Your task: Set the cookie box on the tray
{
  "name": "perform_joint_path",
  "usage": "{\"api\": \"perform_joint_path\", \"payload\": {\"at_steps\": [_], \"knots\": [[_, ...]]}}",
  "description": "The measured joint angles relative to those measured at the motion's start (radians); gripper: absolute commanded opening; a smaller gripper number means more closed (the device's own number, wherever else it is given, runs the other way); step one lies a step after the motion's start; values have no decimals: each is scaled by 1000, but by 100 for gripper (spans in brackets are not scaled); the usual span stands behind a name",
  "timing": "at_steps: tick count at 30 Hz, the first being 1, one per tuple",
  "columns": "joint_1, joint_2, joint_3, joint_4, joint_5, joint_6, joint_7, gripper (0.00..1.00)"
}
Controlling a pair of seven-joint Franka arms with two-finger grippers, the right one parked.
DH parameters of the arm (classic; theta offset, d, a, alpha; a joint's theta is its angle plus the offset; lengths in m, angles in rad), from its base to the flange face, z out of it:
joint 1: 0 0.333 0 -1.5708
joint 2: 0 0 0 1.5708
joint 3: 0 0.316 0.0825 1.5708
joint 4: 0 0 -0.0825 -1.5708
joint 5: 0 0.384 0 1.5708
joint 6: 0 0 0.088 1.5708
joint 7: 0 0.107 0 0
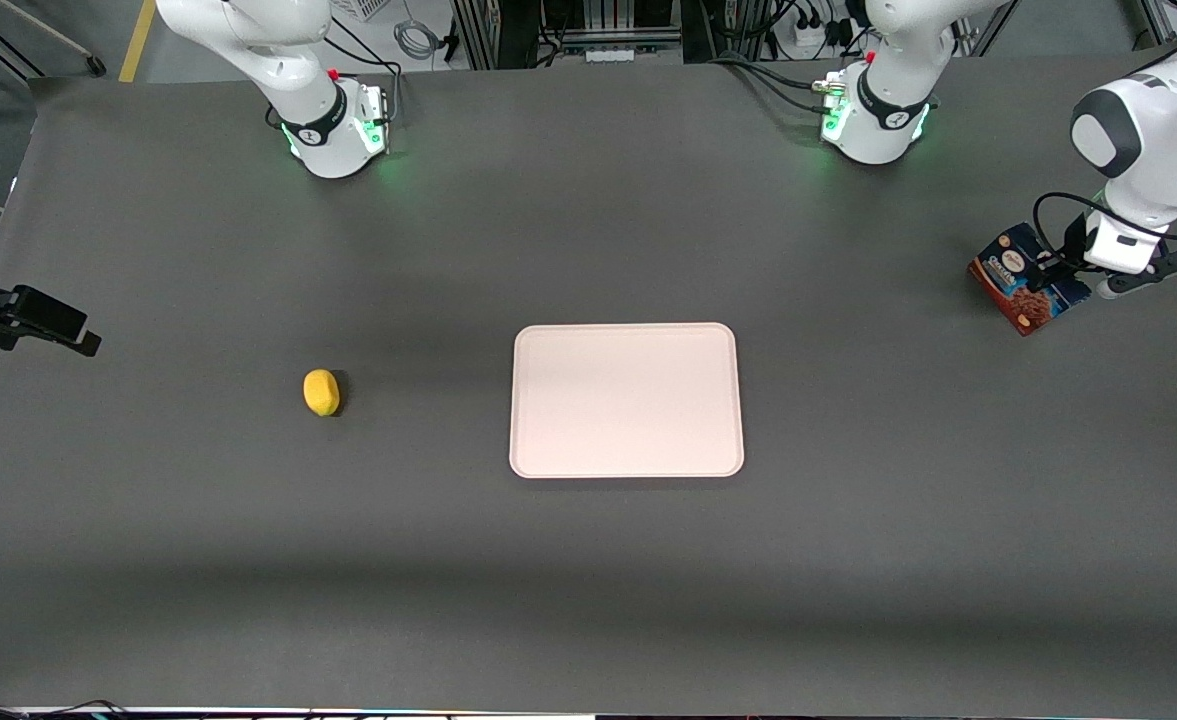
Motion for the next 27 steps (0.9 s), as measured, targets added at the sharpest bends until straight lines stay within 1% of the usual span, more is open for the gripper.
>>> {"api": "perform_joint_path", "payload": {"at_steps": [4, 9, 12, 17, 21, 24, 27], "knots": [[-2, -14, -7, 40, 0, -59, 0, 13], [-36, -55, -23, 179, -4, -271, 0, 13], [-82, -81, -29, 299, -30, -426, 0, 12], [-185, -100, -40, 569, -115, -722, -7, 12], [-245, -86, -71, 779, -144, -923, -71, 12], [-270, -58, -119, 901, -149, -1020, -135, 12], [-278, -25, -187, 970, -152, -1055, -206, 12]]}}
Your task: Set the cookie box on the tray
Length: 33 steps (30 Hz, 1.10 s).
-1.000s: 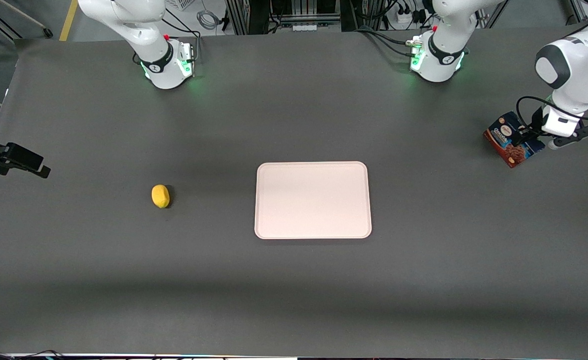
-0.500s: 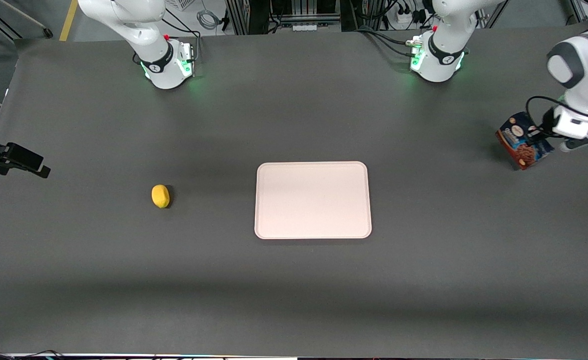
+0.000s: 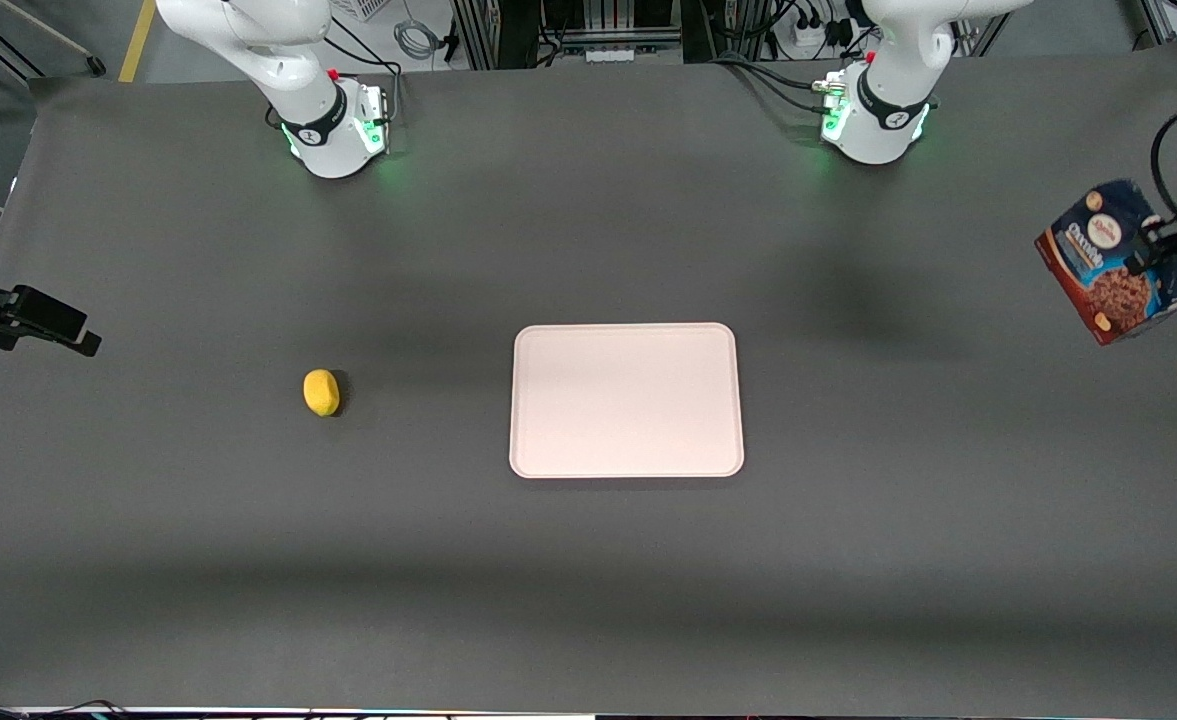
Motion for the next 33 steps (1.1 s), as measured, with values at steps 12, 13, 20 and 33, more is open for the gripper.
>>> {"api": "perform_joint_path", "payload": {"at_steps": [12, 13, 20, 33], "knots": [[-15, 160, -238, 35, -26, 60, -118, 12], [-20, 181, -255, 34, -33, 80, -127, 12], [-124, 361, -295, 33, -45, 249, -185, 12], [-263, 639, -296, 34, 10, 519, -255, 12]]}}
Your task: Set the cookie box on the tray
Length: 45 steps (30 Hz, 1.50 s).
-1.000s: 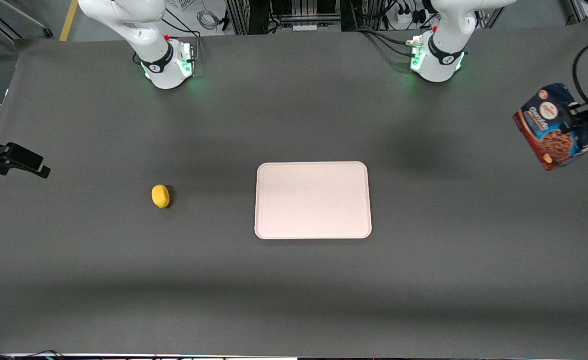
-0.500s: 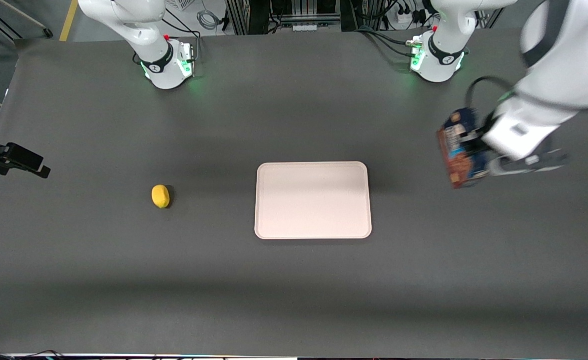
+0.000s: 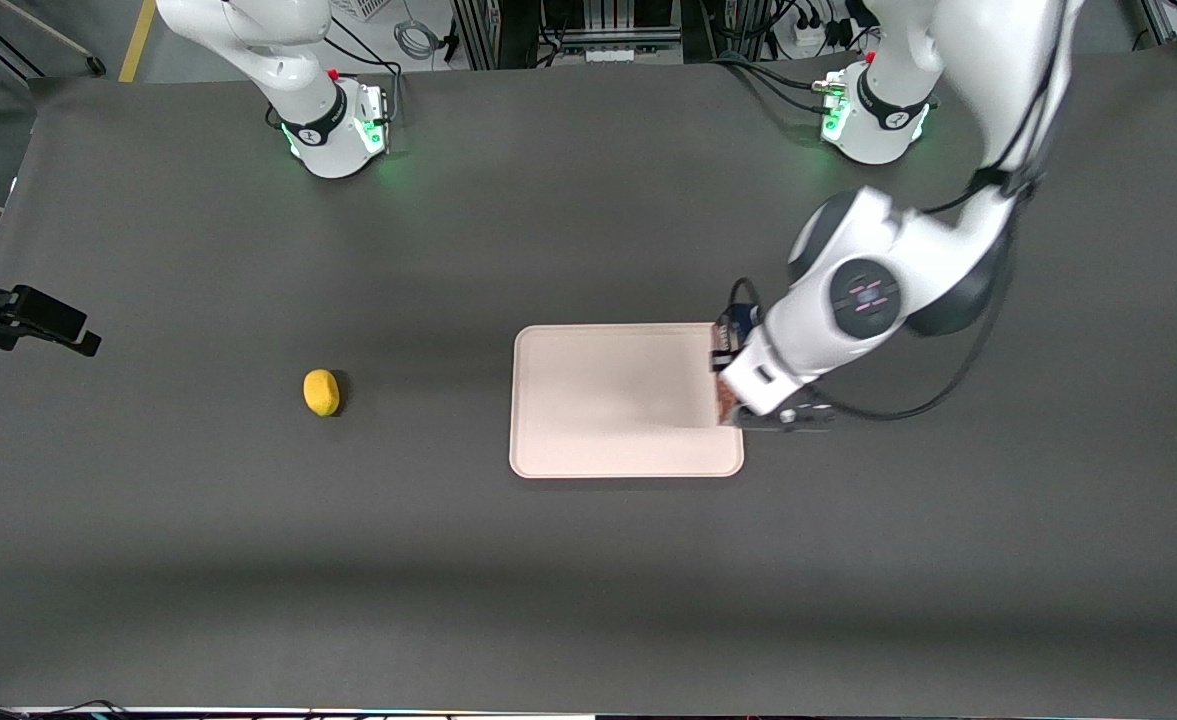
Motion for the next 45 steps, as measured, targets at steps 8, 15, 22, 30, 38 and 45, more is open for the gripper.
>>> {"api": "perform_joint_path", "payload": {"at_steps": [8, 15, 22, 30, 38, 45], "knots": [[4, 47, 10, 2, 58, 65, 0, 28], [4, 60, 10, 4, 60, 92, 0, 100], [9, 57, 10, 18, 61, 83, -1, 100], [34, -63, 40, 77, 61, -178, -5, 100], [51, -363, 207, 116, 37, -546, 176, 100], [73, -581, 387, 77, 18, -725, 438, 100]]}}
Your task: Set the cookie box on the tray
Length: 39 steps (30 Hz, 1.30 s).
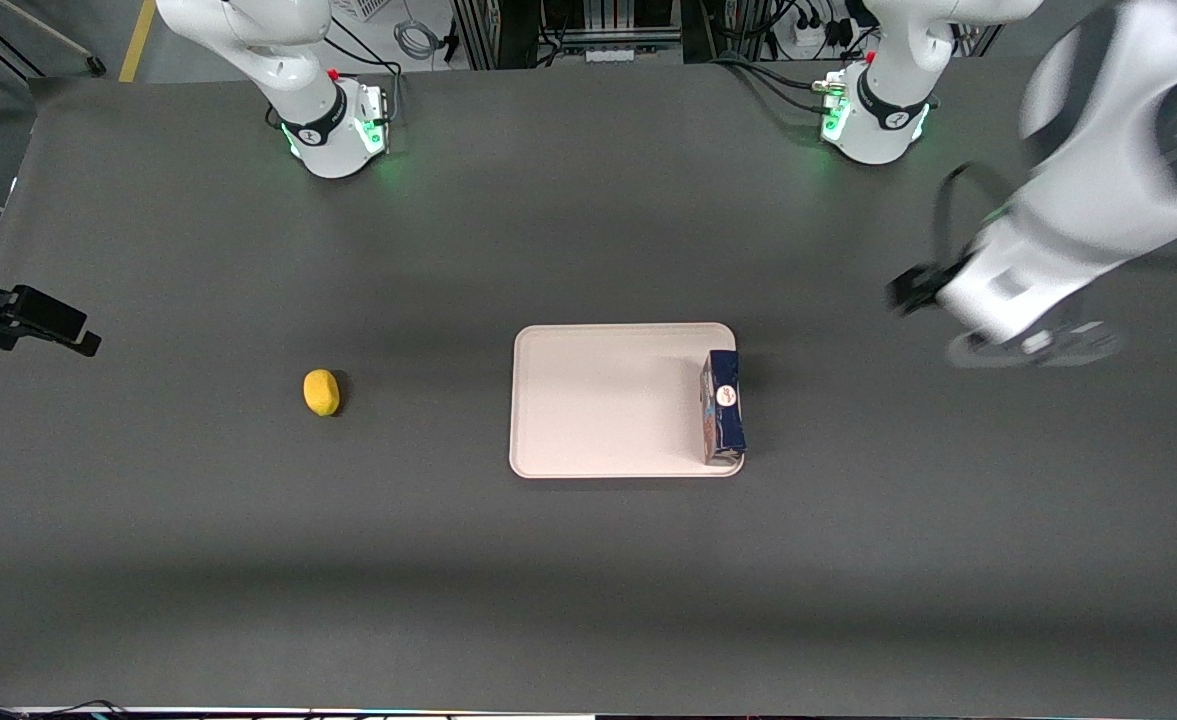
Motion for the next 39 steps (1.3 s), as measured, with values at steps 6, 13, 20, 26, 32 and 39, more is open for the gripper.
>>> {"api": "perform_joint_path", "payload": {"at_steps": [6, 13, 20, 26, 32, 39], "knots": [[9, -153, 41, -224, 2, 116, 54, 100], [20, -298, 42, -542, 23, 346, 53, 100], [36, -327, 60, -592, 52, 387, 53, 100], [69, -336, 64, -575, 67, 399, 53, 100], [84, -337, 73, -558, 76, 398, 53, 100], [91, -335, 87, -559, 77, 395, 54, 100]]}}
